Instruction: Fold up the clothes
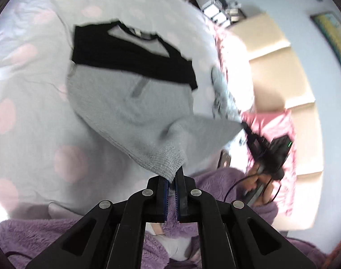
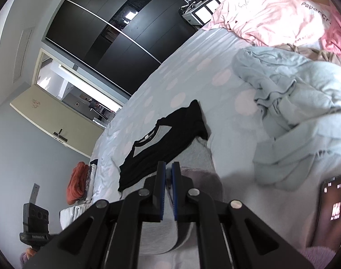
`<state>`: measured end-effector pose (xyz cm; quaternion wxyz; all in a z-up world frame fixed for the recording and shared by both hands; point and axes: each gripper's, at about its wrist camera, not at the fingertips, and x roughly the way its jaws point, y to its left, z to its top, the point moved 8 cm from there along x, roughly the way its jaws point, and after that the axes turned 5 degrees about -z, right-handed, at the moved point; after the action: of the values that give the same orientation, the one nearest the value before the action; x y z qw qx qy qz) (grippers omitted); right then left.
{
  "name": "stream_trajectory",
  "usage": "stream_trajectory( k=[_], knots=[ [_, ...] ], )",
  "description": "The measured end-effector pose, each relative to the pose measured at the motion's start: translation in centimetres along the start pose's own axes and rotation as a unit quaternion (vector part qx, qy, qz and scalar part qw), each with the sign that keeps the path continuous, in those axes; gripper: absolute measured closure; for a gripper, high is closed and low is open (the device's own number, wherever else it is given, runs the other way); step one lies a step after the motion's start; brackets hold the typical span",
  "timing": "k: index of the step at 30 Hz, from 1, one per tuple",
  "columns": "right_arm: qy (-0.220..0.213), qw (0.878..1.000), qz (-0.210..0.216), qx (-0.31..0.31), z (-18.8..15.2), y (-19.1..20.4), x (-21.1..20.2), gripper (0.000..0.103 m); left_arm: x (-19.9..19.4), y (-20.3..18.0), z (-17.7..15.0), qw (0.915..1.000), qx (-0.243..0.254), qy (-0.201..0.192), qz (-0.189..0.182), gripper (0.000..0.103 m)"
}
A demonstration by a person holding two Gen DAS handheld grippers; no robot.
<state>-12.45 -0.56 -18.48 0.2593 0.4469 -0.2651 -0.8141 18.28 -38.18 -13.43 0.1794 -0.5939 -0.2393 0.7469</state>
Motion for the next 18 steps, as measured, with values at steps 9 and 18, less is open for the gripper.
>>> stream_trajectory(
  k=[9, 18],
  knots=[
    [-0.003, 1.0, 0.012, 0.002, 0.0, 2.0, -1.4, 0.098, -2.6, 3.5, 3.1, 0.9966, -0.054, -0.048, -0.038, 0.098],
    [-0.024, 0.998, 0.0, -0.058, 6.4, 7.5, 2.3, 0.098, -3.3, 5.0, 11.9, 0.9951, -0.058, -0.067, -0.044, 0.098]
  ],
)
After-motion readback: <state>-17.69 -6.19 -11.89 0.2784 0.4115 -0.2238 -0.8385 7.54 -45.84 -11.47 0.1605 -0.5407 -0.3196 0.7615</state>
